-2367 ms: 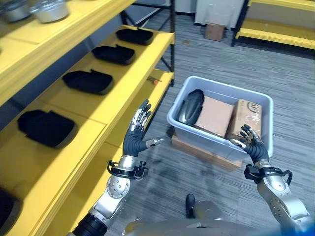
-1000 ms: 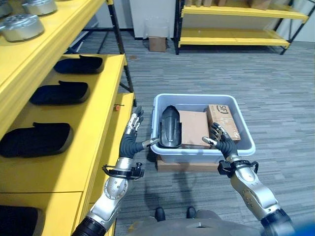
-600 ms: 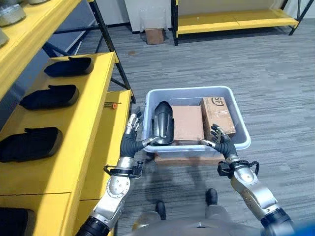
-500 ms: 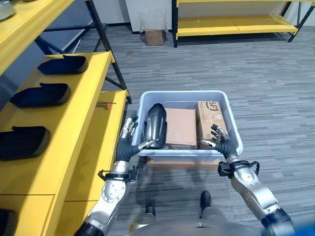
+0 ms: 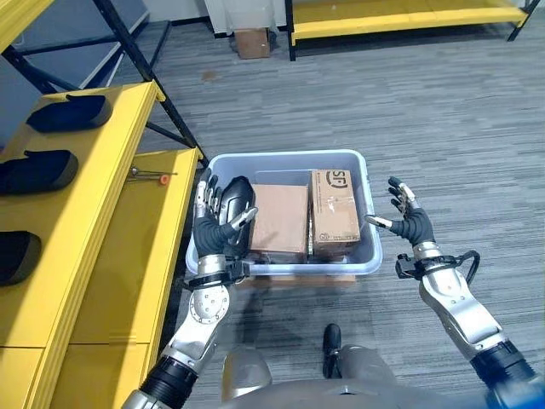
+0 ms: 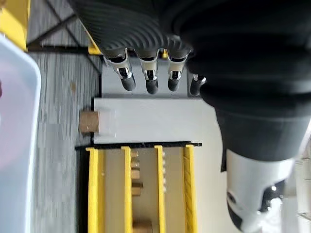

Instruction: Move parts from the plastic box to the shelf.

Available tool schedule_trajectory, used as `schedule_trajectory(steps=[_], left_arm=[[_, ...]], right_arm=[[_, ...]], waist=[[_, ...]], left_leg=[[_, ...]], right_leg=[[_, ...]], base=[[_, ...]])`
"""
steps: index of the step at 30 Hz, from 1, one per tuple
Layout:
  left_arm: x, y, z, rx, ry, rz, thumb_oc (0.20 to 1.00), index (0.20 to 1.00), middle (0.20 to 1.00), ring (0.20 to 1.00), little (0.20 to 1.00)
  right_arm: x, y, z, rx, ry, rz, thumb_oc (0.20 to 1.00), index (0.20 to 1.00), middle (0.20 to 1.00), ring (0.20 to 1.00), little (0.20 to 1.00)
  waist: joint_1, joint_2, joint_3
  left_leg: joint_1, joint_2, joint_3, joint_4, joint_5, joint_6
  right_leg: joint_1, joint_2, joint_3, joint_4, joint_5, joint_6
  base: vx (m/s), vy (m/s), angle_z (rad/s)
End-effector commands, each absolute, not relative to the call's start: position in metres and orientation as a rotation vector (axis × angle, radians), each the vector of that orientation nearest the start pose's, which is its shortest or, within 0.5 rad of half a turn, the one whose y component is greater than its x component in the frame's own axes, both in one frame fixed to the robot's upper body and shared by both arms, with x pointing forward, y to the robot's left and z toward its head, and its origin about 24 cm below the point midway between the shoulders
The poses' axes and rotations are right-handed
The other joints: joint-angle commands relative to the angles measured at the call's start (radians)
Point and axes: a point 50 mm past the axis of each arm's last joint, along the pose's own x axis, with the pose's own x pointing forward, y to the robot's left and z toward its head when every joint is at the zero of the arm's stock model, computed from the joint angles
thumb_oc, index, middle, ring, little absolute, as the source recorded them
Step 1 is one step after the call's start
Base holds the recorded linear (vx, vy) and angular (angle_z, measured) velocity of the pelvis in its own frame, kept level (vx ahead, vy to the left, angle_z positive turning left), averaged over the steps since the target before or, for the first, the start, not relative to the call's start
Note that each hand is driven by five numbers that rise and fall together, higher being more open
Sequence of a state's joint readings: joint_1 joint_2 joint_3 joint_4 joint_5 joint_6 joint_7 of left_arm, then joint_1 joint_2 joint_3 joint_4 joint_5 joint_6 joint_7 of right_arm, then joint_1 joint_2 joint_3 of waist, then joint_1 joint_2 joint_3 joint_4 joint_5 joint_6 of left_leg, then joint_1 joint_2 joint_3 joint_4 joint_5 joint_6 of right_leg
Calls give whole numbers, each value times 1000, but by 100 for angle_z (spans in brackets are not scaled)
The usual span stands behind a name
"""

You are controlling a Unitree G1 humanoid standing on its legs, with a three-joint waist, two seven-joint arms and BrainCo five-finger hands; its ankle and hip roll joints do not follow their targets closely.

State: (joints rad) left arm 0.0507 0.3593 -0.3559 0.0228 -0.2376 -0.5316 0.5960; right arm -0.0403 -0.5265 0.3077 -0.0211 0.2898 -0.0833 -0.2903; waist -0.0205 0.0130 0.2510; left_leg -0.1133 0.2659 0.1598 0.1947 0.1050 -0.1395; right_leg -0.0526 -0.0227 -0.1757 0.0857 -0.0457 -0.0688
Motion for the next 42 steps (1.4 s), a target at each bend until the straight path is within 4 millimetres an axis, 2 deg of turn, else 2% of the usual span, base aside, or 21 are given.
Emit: schedule_trajectory(steps=[1,4,6,10,12,15,19,21,22,24,27,29,32,40,42], left_arm=[[227,171,74,-43,-442,324,1000,1000,1000,1000,1000],[233,175,71,7,-424,380,1000,1000,1000,1000,1000],[238,176,69,21,-410,390,1000,1000,1000,1000,1000],[251,166,80,37,-456,352,1000,1000,1000,1000,1000],[263,158,91,71,-497,365,1000,1000,1000,1000,1000],[274,153,97,-5,-482,374,1000,1000,1000,1000,1000],[287,150,100,-16,-450,443,1000,1000,1000,1000,1000],[292,155,101,26,-450,548,1000,1000,1000,1000,1000],[298,159,99,65,-418,593,1000,1000,1000,1000,1000],[302,159,96,71,-382,606,1000,1000,1000,1000,1000],[313,144,99,115,-371,544,1000,1000,1000,1000,1000],[323,141,101,50,-337,564,1000,1000,1000,1000,1000],[332,136,101,4,-293,565,1000,1000,1000,1000,1000],[352,135,113,75,-279,511,1000,1000,1000,1000,1000],[361,136,126,130,-318,504,1000,1000,1000,1000,1000]], right_arm=[[252,-178,86,-154,-218,31,1000,1000,1000,1000,1000],[251,-180,83,-130,-209,5,1000,1000,1000,1000,1000],[250,-180,82,-115,-206,-9,1000,1000,1000,1000,1000],[256,-174,89,-106,-245,-30,1000,1000,1000,1000,1000],[263,-170,99,-117,-293,-36,1000,1000,1000,1000,1000],[271,-167,109,-122,-337,-44,1000,1000,1000,1000,1000],[278,-163,122,-128,-377,-47,1000,1000,1000,1000,1000],[280,-161,127,-123,-391,-52,1000,1000,1000,1000,1000],[281,-159,129,-104,-404,-61,1000,1000,1000,1000,1000],[282,-158,132,-94,-411,-75,1000,1000,1000,1000,1000],[286,-154,133,-85,-403,-62,1000,1000,1000,1000,1000],[290,-150,135,-94,-401,-43,1000,1000,1000,1000,1000],[293,-147,136,-94,-402,-42,1000,1000,1000,1000,1000],[299,-147,144,-99,-398,-36,1000,1000,1000,1000,1000],[302,-148,149,-112,-404,-33,1000,1000,1000,1000,1000]], waist=[[0,-3,3],[-18,5,14],[-26,4,24],[-32,-7,74],[-29,-22,132],[-24,-31,175],[-20,-46,224],[-18,-63,249],[-15,-83,269],[-15,-100,269],[-36,-126,269],[-55,-134,269],[-69,-143,269],[-103,-158,269],[-120,-158,269]], left_leg=[[9,27,-8,-147,169,16],[50,-5,25,-151,77,34],[64,-39,19,-148,30,44],[39,-88,-10,-150,-6,69],[-9,-108,-32,-133,-15,82],[-63,-110,-45,-104,-15,82],[-132,-105,-51,-60,-11,80],[-170,-98,-55,-32,-13,78],[-203,-94,-60,-9,-15,78],[-254,-89,-63,17,-18,78],[-333,-78,-57,67,-32,79],[-375,-74,-51,97,-39,78],[-411,-72,-46,120,-46,78],[-476,-75,-32,158,-62,81],[-501,-80,-21,170,-67,82]], right_leg=[[45,-122,-54,30,21,92],[15,-150,-49,72,11,98],[0,-156,-26,80,21,112],[-39,-150,17,57,53,136],[-79,-141,33,51,68,139],[-120,-132,36,66,68,135],[-175,-118,35,99,64,128],[-205,-109,35,118,61,124],[-230,-98,33,133,60,122],[-278,-88,32,157,59,119],[-358,-70,48,197,56,116],[-400,-64,63,216,57,114],[-436,-61,70,230,59,116],[-515,-57,90,258,64,121],[-549,-59,101,270,65,122]], base=[[127,477,-5],[63,289,-59],[62,189,-23],[-89,119,7],[-147,81,21],[-93,25,8],[-60,-8,-1],[-43,-90,-8],[-46,-153,-1],[-22,-129,4],[-17,-47,-5],[-27,27,-14],[-22,6,-12],[-26,16,-8],[-43,69,-4]])
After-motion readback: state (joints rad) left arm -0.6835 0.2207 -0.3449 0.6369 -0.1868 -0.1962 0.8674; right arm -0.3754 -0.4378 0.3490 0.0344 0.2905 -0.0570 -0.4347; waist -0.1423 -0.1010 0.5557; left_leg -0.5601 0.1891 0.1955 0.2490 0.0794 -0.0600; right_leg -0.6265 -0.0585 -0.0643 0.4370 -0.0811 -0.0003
